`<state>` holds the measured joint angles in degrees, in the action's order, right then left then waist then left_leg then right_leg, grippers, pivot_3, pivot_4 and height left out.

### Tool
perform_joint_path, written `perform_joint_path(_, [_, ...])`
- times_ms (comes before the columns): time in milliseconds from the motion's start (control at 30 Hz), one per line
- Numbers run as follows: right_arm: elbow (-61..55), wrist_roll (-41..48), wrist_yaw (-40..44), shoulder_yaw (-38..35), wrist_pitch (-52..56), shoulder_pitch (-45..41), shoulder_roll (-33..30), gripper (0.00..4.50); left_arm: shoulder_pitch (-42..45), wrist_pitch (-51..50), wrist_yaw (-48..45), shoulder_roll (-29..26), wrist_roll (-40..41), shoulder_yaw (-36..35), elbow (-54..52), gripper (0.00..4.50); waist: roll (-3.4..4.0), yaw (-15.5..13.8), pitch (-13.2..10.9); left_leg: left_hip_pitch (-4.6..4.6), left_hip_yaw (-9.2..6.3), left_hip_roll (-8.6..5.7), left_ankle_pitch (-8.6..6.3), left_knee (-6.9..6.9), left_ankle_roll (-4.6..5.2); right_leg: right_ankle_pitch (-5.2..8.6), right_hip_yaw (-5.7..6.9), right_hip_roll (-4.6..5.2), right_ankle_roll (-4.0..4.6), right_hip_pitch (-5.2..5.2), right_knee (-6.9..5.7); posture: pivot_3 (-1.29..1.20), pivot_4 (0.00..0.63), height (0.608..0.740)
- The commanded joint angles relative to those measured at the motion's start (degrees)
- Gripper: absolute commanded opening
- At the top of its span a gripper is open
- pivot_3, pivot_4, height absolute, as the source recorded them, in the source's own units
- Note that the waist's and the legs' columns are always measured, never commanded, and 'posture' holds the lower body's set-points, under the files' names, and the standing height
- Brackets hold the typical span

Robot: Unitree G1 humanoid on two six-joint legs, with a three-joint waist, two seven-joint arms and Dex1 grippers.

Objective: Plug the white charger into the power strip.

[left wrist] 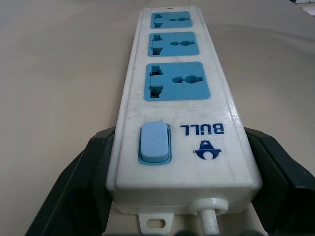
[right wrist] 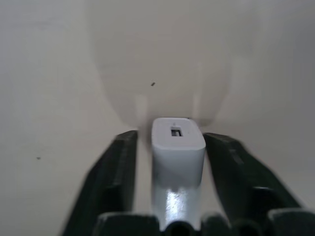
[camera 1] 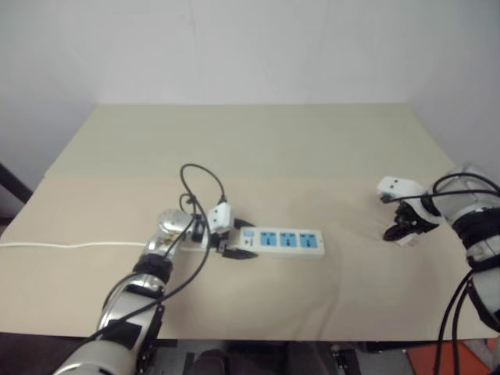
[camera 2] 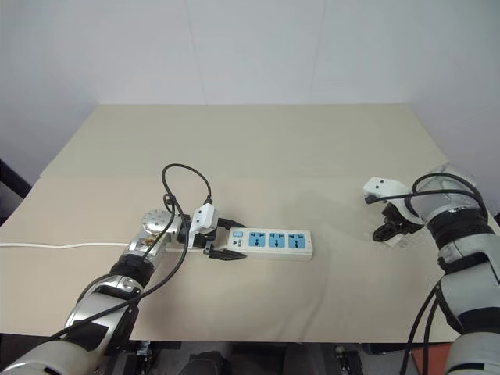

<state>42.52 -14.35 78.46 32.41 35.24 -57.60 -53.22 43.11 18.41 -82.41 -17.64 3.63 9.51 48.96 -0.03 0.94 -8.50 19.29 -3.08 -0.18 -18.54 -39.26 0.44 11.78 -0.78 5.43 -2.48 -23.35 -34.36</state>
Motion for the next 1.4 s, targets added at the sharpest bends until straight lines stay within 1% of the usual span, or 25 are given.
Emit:
perform_joint_path(33, [-0.3, -0.7, -0.1, -2.3, -0.6, 0.0, -0.1, 1.29, -1.1, -1.0, -0.5, -0.8, -1.4, 1.8, 0.1, 3.30, 0.00, 0.1, 0.0, 0.00, 0.00, 0.00, 0.00, 0.00, 0.00, 0.00, 0.00, 0.00, 0.00, 0.00, -0.02, 0.00, 0.150, 0.740])
perform_joint_path(67, [-0.4, -0.8, -0.1, -2.5, -0.5, 0.1, 0.1, 1.10, -1.0, -1.0, -0.5, -0.9, -1.4, 1.8, 0.1, 3.30, 0.00, 0.1, 0.0, -0.01, 0.00, 0.00, 0.00, 0.00, 0.00, 0.00, 0.00, -0.01, 0.00, 0.00, -0.03, 0.00, 0.150, 0.740])
perform_joint_path(267, [-4.2, -0.9, -0.1, -4.3, -0.2, 0.8, -0.2, 1.10, -0.7, -0.9, -0.4, -1.0, -1.4, 2.0, 0.7, 3.30, 0.00, 0.2, 0.0, -0.04, -0.01, 0.00, -0.01, 0.00, 0.01, 0.00, 0.00, -0.01, 0.00, 0.00, -0.11, 0.00, 0.150, 0.740])
perform_joint_path(333, [-8.7, 1.0, 0.2, -6.9, 2.2, -0.1, -0.2, 1.10, -0.8, -1.2, -0.5, -1.1, -1.2, 2.1, 0.4, 3.30, 0.01, 0.2, 0.0, -0.04, 0.00, 0.00, 0.00, 0.00, 0.01, 0.00, -0.01, -0.01, 0.00, -0.04, -0.18, 0.00, 0.150, 0.740])
perform_joint_path(467, [-21.6, 8.4, 1.0, -14.8, 11.4, -2.1, 1.7, 1.10, -0.7, -1.8, -0.9, -1.5, -1.1, 2.4, 0.3, 3.30, 0.03, 0.2, 0.0, 0.01, 0.01, -0.01, 0.01, -0.04, -0.01, 0.00, -0.08, -0.01, 0.01, -0.28, -0.52, 0.00, 0.150, 0.740])
perform_joint_path(567, [-31.6, 15.8, -2.1, -22.4, 18.6, -1.7, 6.5, 1.10, -0.7, -2.1, -1.1, -1.9, -1.1, 2.4, 0.4, 3.30, 0.03, 0.1, 0.0, 0.00, -0.07, 0.02, 0.01, -0.05, -0.02, 0.00, -0.08, -0.07, 0.06, -0.31, -0.63, 0.00, 0.150, 0.740])
perform_joint_path(700, [-40.1, 23.2, -9.3, -30.7, 22.6, 1.0, 15.1, 1.10, -0.6, -2.0, -1.4, -2.3, -1.0, 2.4, 0.5, 3.30, 0.02, 0.1, 0.0, 0.00, -0.11, 0.02, 0.02, -0.10, -0.03, -0.01, -0.09, -0.09, 0.09, -0.30, -0.69, 0.00, 0.150, 0.740])
perform_joint_path(733, [-42.9, 24.9, -12.6, -32.7, 20.8, 3.7, 19.2, 1.10, -0.5, -2.1, -1.3, -2.3, -1.0, 2.4, 0.4, 3.30, 0.00, 0.1, 0.0, 0.01, -0.12, 0.02, 0.02, -0.13, -0.03, -0.01, -0.08, -0.09, 0.09, -0.30, -0.72, 0.00, 0.150, 0.740])
perform_joint_path(767, [-44.9, 26.0, -15.1, -33.8, 19.4, 5.6, 22.0, 1.10, -0.5, -2.2, -1.2, -2.3, -1.0, 2.5, 0.3, 3.30, -0.11, 0.0, 0.1, 0.01, -0.12, 0.02, 0.02, -0.14, -0.03, -0.01, -0.08, -0.09, 0.09, -0.31, -0.73, 0.00, 0.150, 0.740])
perform_joint_path(867, [-49.8, 27.0, -21.2, -34.2, 10.0, 13.6, 29.5, 1.10, -0.6, -2.6, -1.1, -2.5, -0.8, 2.4, -0.3, 3.30, -0.18, 0.0, 0.1, 0.03, -0.16, 0.01, 0.02, -0.14, -0.03, -0.01, -0.06, -0.07, 0.09, -0.34, -0.77, 0.00, 0.150, 0.740])
perform_joint_path(967, [-50.8, 28.6, -23.7, -33.1, 5.0, 18.9, 33.9, 1.10, -1.1, -3.0, -1.1, -2.8, -0.6, 2.4, -1.2, 3.30, -0.18, 0.1, 0.1, 0.04, -0.13, 0.00, 0.03, -0.16, -0.04, -0.01, -0.09, -0.06, 0.09, -0.42, -0.81, 0.00, 0.150, 0.740])
perform_joint_path(1000, [-50.7, 29.4, -24.2, -33.2, 4.1, 19.8, 34.8, 1.10, -1.3, -3.2, -1.1, -2.9, -0.5, 2.3, -1.5, 3.30, -0.18, 0.3, 0.1, 0.06, -0.10, -0.01, 0.04, -0.17, -0.06, -0.02, -0.12, -0.06, 0.09, -0.47, -0.84, 0.00, 0.150, 0.740])
perform_joint_path(1067, [-49.9, 29.5, -23.4, -31.7, -1.1, 22.5, 35.7, 1.10, -1.8, -3.6, -1.1, -3.3, -0.3, 2.3, -2.3, 3.30, -0.18, 0.5, 0.1, 0.05, -0.08, 0.00, 0.08, -0.17, -0.13, -0.03, -0.16, -0.07, 0.12, -0.52, -0.88, 0.00, 0.150, 0.740])
perform_joint_path(1133, [-49.2, 30.1, -22.6, -30.5, -3.7, 24.2, 35.8, 1.10, -2.1, -3.8, -1.0, -3.6, -0.1, 2.3, -2.8, 3.30, -0.18, 0.8, 0.1, 0.02, -0.09, 0.02, 0.08, -0.16, -0.13, -0.03, -0.15, -0.11, 0.13, -0.50, -0.90, 0.00, 0.150, 0.740])
perform_joint_path(1267, [-48.3, 31.5, -20.3, -28.5, -7.0, 26.3, 35.4, 1.10, -2.6, -4.3, -1.0, -4.1, 0.0, 2.4, -3.8, 3.30, -0.18, 1.3, 0.1, 0.02, -0.10, 0.02, 0.09, -0.17, -0.13, -0.04, -0.16, -0.12, 0.13, -0.48, -0.90, 0.00, 0.150, 0.740])
perform_joint_path(1400, [-45.8, 30.7, -17.8, -25.4, -12.2, 27.6, 35.5, 1.10, -3.1, -4.6, -1.0, -4.6, -0.1, 2.6, -4.7, 3.30, -0.18, 1.5, 0.1, 0.01, -0.11, 0.03, 0.09, -0.16, -0.13, -0.03, -0.16, -0.13, 0.13, -0.47, -0.90, 0.00, 0.150, 0.740])
